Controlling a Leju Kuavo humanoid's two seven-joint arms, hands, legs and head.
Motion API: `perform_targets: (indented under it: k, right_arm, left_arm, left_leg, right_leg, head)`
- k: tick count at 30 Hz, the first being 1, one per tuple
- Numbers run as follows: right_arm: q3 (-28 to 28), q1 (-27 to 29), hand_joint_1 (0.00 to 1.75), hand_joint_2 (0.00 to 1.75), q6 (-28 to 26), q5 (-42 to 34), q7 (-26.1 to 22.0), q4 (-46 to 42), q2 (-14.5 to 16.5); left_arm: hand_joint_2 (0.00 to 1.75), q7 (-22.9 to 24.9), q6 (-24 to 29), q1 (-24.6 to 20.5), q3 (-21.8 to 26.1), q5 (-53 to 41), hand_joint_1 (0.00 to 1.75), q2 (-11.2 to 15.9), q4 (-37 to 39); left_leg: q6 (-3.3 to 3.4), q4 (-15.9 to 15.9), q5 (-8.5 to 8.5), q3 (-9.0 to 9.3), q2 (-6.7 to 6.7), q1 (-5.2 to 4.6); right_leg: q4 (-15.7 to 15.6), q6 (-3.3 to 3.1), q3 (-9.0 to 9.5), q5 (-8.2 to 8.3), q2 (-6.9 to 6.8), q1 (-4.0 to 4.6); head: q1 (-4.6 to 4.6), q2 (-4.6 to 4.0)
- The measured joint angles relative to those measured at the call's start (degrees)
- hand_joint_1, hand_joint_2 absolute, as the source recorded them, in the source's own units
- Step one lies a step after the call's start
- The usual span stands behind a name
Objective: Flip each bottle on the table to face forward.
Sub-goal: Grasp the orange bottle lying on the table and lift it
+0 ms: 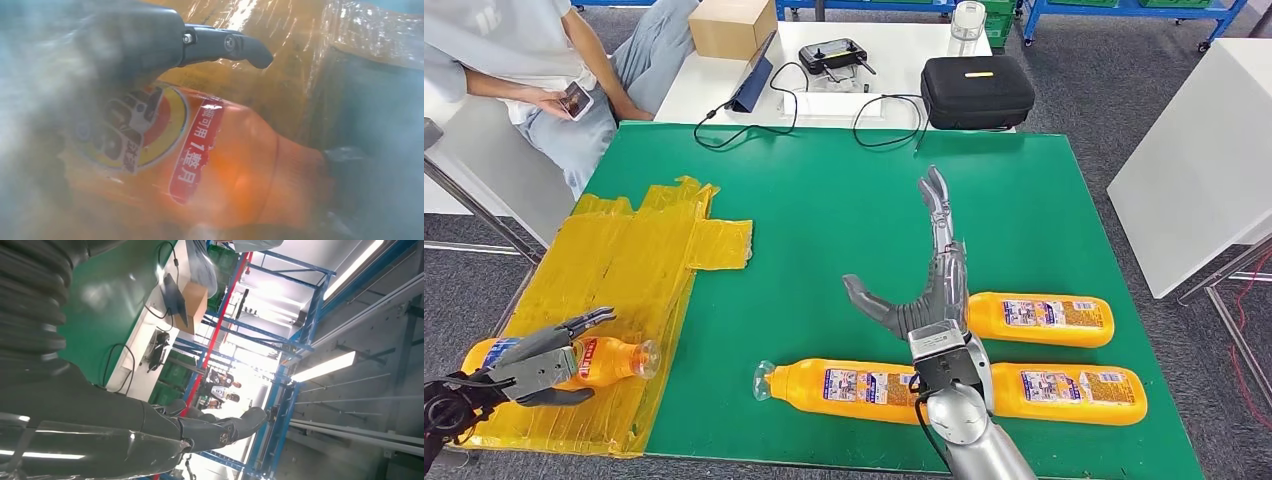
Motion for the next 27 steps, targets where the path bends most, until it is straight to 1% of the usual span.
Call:
perform_targets:
  k: [3, 7, 10, 15, 22, 27]
  right_arm:
    - [0.00, 0.02, 0.00, 1.75, -0.20, -0.01, -0.01, 0.05, 0.00]
    - [-0.01, 0.17, 0.00, 1.75, -0.55, 0.00, -0.02, 0.07, 0.00]
    - [-0.03, 0.65, 0.00, 1.75, -0.91, 0.17, 0.02, 0.05, 0.00]
    - [-0.05, 1.59, 0.00, 1.75, -1.18, 0.89, 0.21, 0.03, 0.00]
    - [-0.07, 2.60, 0.00, 1.75, -1.45, 1.44, 0.50, -0.10, 0.00]
    - [-0.07, 3.06, 0.00, 1.75, -1.57, 1.76, 0.77, -0.22, 0.00]
  left_arm:
    - [1.75, -0.08, 1.99, 0.67, 0.68, 0.01, 0.00, -0.63, -0.54]
    - [1.75, 0.29, 5.36, 1.23, 2.17, -0.43, 0.00, -2.48, -1.20]
    - [1.75, 0.85, 8.59, 1.26, 3.67, -1.47, 0.00, -5.04, -1.56]
    - [1.75, 1.39, 12.39, 1.28, 5.91, -2.72, 0.00, -9.71, -2.58]
    - [1.75, 1.45, 14.10, 1.35, 8.07, -3.07, 0.00, -14.17, -3.79]
    - [1.75, 1.43, 14.80, 1.40, 8.80, -3.43, 0.00, -16.44, -4.36]
  left_leg:
    - [0.00, 0.00, 0.00, 0.00, -0.01, 0.00]
    - [0.01, 0.01, 0.01, -0.01, -0.19, -0.02]
    - [0.06, 0.02, 0.05, -0.05, -0.43, -0.05]
    - [0.16, 0.02, 0.12, -0.11, -0.73, -0.07]
    - [0.31, 0.06, 0.25, -0.31, -0.76, -0.14]
    - [0.31, 0.06, 0.25, -0.41, -0.76, -0.15]
  right_leg:
    - [0.00, 0.00, -0.03, 0.00, -0.01, 0.00]
    - [-0.01, 0.02, -0.06, -0.01, -0.13, -0.05]
    - [-0.02, 0.04, -0.06, -0.04, -0.42, -0.11]
    - [-0.06, 0.18, -0.28, -0.14, -0.79, -0.14]
    - [-0.06, 0.24, -0.10, -0.06, -0.83, -0.17]
    - [-0.06, 0.25, -0.17, -0.07, -0.84, -0.17]
  head:
    - [0.01, 0.00]
    - [0.00, 0.00]
    - [0.00, 0.00]
    - [0.02, 0.00]
    - [0.00, 0.00]
    - [0.01, 0.00]
